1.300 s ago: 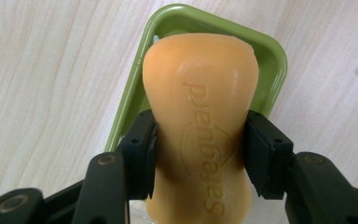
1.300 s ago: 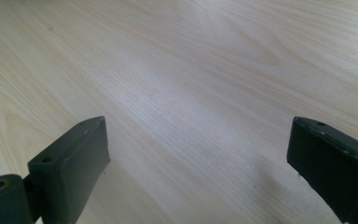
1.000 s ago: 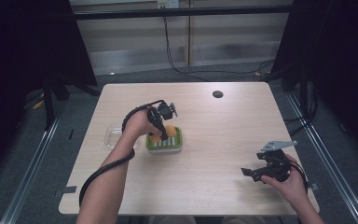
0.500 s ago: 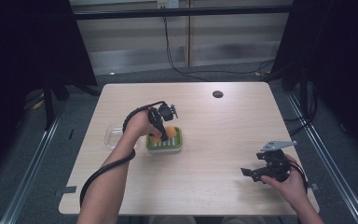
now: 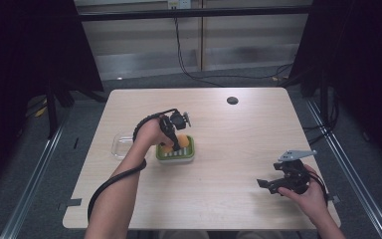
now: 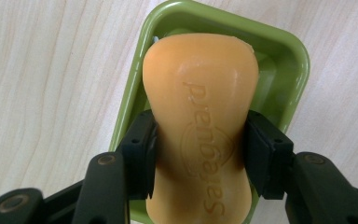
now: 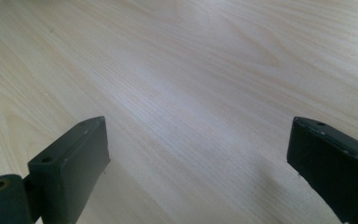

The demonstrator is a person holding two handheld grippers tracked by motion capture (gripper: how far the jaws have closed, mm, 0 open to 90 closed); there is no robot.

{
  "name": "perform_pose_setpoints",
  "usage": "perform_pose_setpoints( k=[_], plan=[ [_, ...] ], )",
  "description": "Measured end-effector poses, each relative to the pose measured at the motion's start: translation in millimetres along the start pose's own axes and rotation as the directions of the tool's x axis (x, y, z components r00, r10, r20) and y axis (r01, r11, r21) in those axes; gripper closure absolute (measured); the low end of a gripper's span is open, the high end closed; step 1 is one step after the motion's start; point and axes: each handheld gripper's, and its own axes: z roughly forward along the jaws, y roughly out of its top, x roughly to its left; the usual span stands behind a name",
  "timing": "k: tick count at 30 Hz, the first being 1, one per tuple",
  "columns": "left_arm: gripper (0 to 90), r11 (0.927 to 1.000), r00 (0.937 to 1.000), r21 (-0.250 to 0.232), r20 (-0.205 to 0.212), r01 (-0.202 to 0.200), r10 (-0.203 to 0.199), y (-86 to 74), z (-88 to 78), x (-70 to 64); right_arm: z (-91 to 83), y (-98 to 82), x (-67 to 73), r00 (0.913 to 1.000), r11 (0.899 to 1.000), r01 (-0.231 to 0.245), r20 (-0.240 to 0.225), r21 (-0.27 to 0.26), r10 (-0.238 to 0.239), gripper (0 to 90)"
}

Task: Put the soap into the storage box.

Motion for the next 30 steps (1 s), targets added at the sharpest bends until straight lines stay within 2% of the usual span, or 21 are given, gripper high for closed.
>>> perform_pose_setpoints(
  k=[6, 7, 11, 15, 19, 23, 24, 30],
  plan=[
    [49.9, 0.9999, 0.9998, 0.010, 0.015, -0.012, 0.012, 2.1, -0.4, 2.0, -0.3, -0.3, -0.5, 1.0000, 1.000, -0.001, 0.001, -0.003, 0.001, 5.0],
    [49.9, 1.0000, 0.9999, -0.005, -0.009, -0.006, 0.006, 1.5, 1.0, 0.7, -0.2, -0.3, -0.4, 1.0000, 1.000, -0.001, 0.001, -0.002, 0.001, 5.0],
    [49.9, 1.0000, 1.0000, 0.005, 0.007, 0.003, -0.003, 1.3, 2.1, 1.2, -0.5, -0.1, 0.3, 1.0000, 1.000, 0.000, -0.001, -0.001, 0.000, 5.0],
    [49.9, 1.0000, 1.0000, 0.002, 0.005, -0.005, 0.005, 1.3, 1.9, 2.3, 0.0, -0.3, 0.0, 1.0000, 1.000, 0.001, -0.002, -0.002, -0.001, 5.0],
    [49.8, 1.0000, 1.0000, 0.000, 0.008, 0.004, -0.004, 0.9, 3.3, 2.1, 0.0, -0.4, 0.2, 1.0000, 1.000, -0.001, 0.000, 0.002, 0.001, 5.0],
    [49.9, 0.9998, 0.9999, 0.018, 0.010, -0.008, 0.008, 0.9, 5.4, 3.0, 0.1, -0.3, 0.3, 1.0000, 1.000, -0.001, 0.000, 0.002, 0.001, 5.0],
    [49.8, 0.9999, 0.9999, 0.008, 0.009, 0.007, -0.007, 0.6, 6.3, 2.3, 0.2, -0.5, 0.3, 1.0000, 1.000, -0.001, 0.001, 0.003, 0.001, 5.0],
    [49.8, 0.9998, 0.9999, 0.022, 0.014, -0.003, 0.003, -0.1, 8.3, 3.9, 0.8, -0.5, 0.4, 1.0000, 1.000, 0.001, -0.004, 0.003, -0.001, 5.0]
  ],
)
